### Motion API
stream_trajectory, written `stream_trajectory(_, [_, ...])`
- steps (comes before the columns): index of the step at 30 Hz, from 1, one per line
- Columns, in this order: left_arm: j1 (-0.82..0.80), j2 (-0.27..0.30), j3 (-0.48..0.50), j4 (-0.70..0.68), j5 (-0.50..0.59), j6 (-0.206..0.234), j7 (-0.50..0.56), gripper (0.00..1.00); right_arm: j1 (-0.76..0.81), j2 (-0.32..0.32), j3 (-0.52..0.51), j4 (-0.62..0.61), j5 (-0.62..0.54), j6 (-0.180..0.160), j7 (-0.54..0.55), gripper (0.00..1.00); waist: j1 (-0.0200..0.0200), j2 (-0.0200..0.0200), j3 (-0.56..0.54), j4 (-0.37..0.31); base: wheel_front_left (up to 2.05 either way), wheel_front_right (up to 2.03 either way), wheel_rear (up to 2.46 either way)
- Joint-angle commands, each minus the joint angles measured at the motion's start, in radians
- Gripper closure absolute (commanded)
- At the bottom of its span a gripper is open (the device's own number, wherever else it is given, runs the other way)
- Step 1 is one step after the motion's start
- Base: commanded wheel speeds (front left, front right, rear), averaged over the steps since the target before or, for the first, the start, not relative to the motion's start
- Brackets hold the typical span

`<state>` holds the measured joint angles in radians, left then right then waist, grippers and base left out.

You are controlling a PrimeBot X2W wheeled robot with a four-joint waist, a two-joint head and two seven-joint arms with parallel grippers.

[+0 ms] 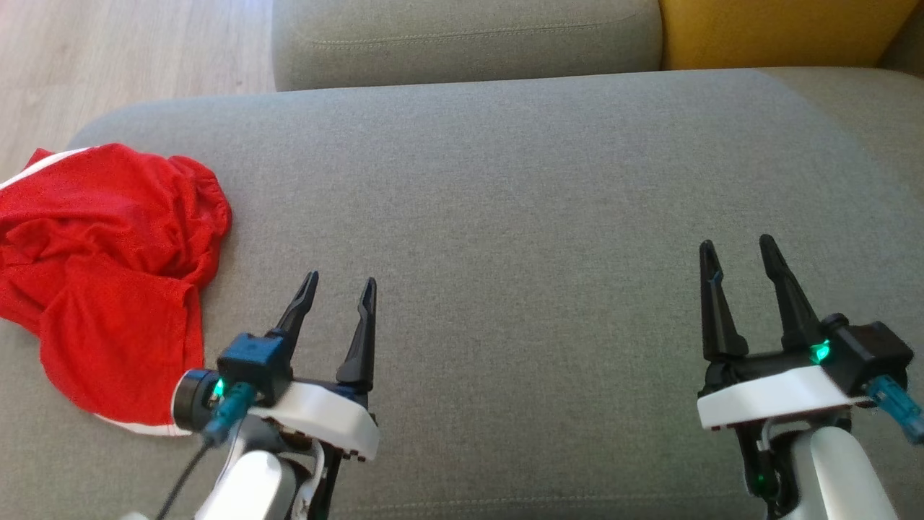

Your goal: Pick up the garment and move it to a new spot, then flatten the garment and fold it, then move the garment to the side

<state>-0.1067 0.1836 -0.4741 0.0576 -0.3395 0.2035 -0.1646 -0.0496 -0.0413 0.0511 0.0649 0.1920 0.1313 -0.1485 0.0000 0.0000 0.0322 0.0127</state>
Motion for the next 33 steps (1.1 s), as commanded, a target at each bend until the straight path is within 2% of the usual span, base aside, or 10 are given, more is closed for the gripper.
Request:
stream_trajectory(1, [-0.063,0.023,0.010,-0.028,0.039,0.018,-0.014,0.00,-0.024,-0.007,0.023,-0.045,-0.039,0.000,-0.015,0.00,0.0000,0.0000,-0.001,0.000,0.00,0.00,0.00])
stream_trajectory(7, [-0.070,0.021,-0.020,-0.028,0.064,0.086,-0.031,0.00,-0.019,-0.008,0.028,-0.049,-0.059,0.000,-0.031,0.00,0.0000,0.0000,-0.004,0.004,0.00,0.00,0.00])
stream_trajectory(11, [-0.057,0.003,0.004,-0.051,0.040,0.094,-0.043,0.00,-0.016,-0.008,0.033,-0.036,-0.057,0.000,-0.038,0.00,0.0000,0.0000,-0.004,0.008,0.00,0.00,0.00])
stream_trajectory(14, [-0.036,-0.019,0.039,-0.067,0.035,0.091,-0.052,0.00,-0.009,-0.008,0.036,-0.015,-0.011,0.000,-0.043,0.00,0.0000,0.0000,-0.006,0.011,0.00,0.00,0.00])
stream_trajectory(16, [-0.020,-0.033,0.061,-0.073,0.044,0.080,-0.058,0.00,-0.004,-0.008,0.033,0.009,0.031,0.000,-0.047,0.00,0.0000,0.0000,-0.007,0.012,0.00,0.00,0.00])
stream_trajectory(20, [0.006,-0.059,0.091,-0.069,0.082,0.047,-0.069,0.00,-0.007,-0.008,0.027,0.037,0.019,-0.001,-0.062,0.00,0.0000,0.0000,-0.006,0.014,0.00,0.00,0.00])
stream_trajectory(29, [0.026,-0.106,0.135,-0.046,0.197,-0.022,-0.096,0.00,-0.021,-0.009,0.010,0.042,-0.120,-0.001,-0.094,0.00,0.0000,0.0000,0.000,0.015,0.00,0.00,0.00])
stream_trajectory(33, [0.029,-0.118,0.151,-0.042,0.219,-0.045,-0.097,0.00,-0.021,-0.009,0.006,0.045,-0.129,-0.001,-0.096,0.00,0.0000,0.0000,0.000,0.016,0.00,0.00,0.00])
